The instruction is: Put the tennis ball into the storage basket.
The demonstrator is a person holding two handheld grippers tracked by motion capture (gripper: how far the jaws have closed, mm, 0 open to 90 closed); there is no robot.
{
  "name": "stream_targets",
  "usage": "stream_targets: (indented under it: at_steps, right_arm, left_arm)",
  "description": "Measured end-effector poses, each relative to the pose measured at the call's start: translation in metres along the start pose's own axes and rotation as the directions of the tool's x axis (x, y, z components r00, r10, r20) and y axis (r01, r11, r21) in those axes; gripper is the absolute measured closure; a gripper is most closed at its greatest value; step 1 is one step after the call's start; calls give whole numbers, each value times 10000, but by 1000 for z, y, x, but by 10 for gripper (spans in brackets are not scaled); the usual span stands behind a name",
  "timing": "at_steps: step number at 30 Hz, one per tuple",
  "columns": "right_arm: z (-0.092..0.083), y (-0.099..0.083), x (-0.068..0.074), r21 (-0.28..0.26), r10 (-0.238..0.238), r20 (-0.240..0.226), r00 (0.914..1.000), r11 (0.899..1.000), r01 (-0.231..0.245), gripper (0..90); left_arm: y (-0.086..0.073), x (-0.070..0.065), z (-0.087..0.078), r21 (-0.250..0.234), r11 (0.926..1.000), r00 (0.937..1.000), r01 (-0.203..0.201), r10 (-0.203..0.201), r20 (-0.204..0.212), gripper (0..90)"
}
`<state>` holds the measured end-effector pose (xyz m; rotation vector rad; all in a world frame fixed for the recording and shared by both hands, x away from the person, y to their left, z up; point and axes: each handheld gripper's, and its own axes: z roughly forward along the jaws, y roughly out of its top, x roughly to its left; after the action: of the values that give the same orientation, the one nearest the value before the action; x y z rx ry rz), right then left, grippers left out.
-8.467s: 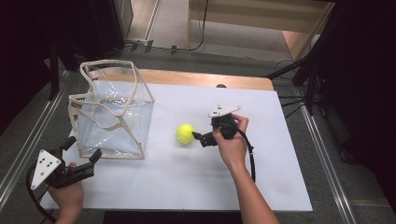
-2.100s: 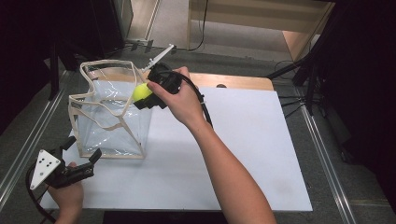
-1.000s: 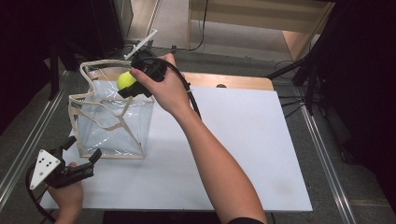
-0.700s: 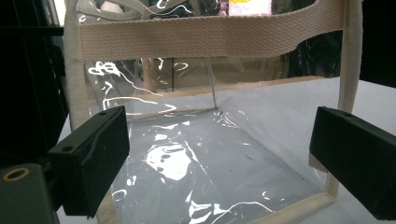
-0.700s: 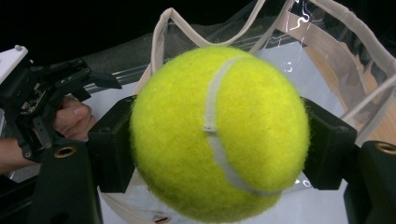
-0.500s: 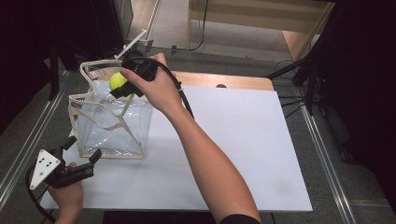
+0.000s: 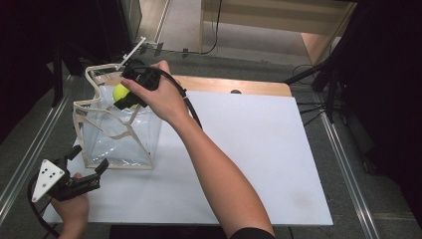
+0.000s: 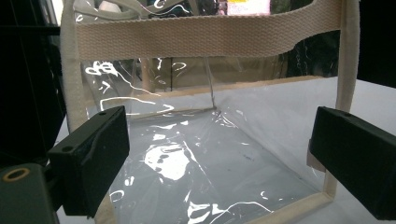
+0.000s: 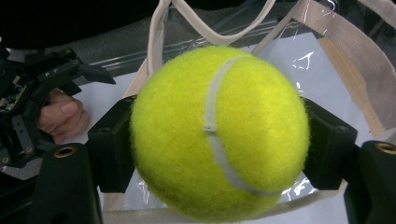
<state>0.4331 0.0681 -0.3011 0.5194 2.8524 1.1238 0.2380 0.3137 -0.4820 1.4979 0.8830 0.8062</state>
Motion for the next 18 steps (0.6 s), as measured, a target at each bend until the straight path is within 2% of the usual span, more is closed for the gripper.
stream_targets:
  at_steps: [7,9,10,12,13,14,18]
  right_arm:
    - [2,-4,4,356,-291,-67,9996,9989,294,232]
    - [0,-6,6,482,-395,-206,9990,9980,405,160]
    - [-1,-7,6,420,-389,-423,9983,9983,407,146]
    - [-6,-8,7,208,-354,-353,9987,9991,362,129]
    - [-8,-8,7,143,-357,-497,9981,9992,364,92]
    - [-10,-9,8,70,-342,-584,9977,9994,347,92]
    - [-17,-12,11,-164,-271,-343,9990,9995,265,91]
  left_arm:
    - [0,0,0,-20,10000,10000,31,-31,-3,54]
    - [0,0,0,-19,10000,10000,41,-41,-17,53]
    - [0,0,0,-13,10000,10000,24,-24,-11,54]
    - [0,0,0,25,10000,10000,-16,16,-31,54]
    - [0,0,0,32,10000,10000,-23,23,-32,54]
    - [0,0,0,11,10000,10000,-19,19,-22,54]
    - [0,0,0,20,10000,10000,-23,23,-21,53]
